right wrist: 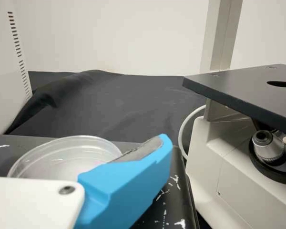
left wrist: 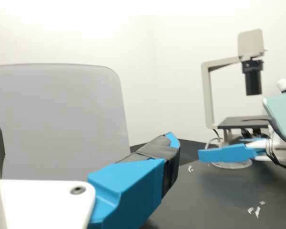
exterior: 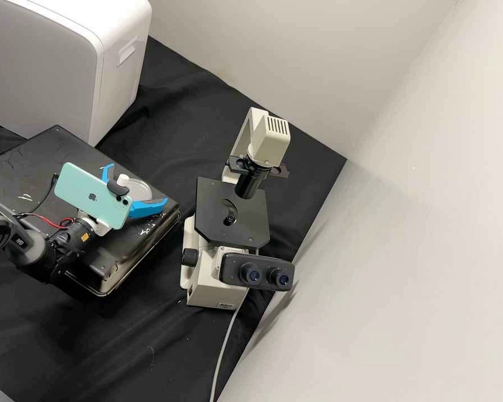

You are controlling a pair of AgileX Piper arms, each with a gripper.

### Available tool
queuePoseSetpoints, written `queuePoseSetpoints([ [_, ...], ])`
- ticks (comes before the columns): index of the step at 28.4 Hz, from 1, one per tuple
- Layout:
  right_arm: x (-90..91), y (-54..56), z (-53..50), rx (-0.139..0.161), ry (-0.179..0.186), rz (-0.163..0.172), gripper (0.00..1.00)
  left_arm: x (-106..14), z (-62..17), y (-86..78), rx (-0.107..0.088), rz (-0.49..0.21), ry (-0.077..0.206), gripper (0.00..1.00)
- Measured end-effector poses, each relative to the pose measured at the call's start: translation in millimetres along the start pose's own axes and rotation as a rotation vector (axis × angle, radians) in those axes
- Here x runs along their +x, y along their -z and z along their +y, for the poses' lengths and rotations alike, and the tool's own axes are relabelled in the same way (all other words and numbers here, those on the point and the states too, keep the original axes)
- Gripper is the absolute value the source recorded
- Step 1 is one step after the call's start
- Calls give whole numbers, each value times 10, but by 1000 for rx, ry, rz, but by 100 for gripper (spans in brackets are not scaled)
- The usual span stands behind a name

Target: Place the petri dish on the bench

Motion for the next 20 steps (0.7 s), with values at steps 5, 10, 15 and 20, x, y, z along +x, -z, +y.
queuePoseSetpoints([
  [5, -4, -1, -2, -2, 0, 0, 100, -22, 30, -5, -55, 4, -20, 100],
  [10, -41, -12, -11, -22, -52, -35, 100, -21, 31, -3, -56, 6, -21, 100],
  [15, -107, -35, -4, 2, -120, -82, 100, -22, 35, 0, -57, 10, -24, 100],
  [20, -160, -45, 55, 52, -144, -84, 100, -22, 37, 8, -60, 18, -27, 100],
])
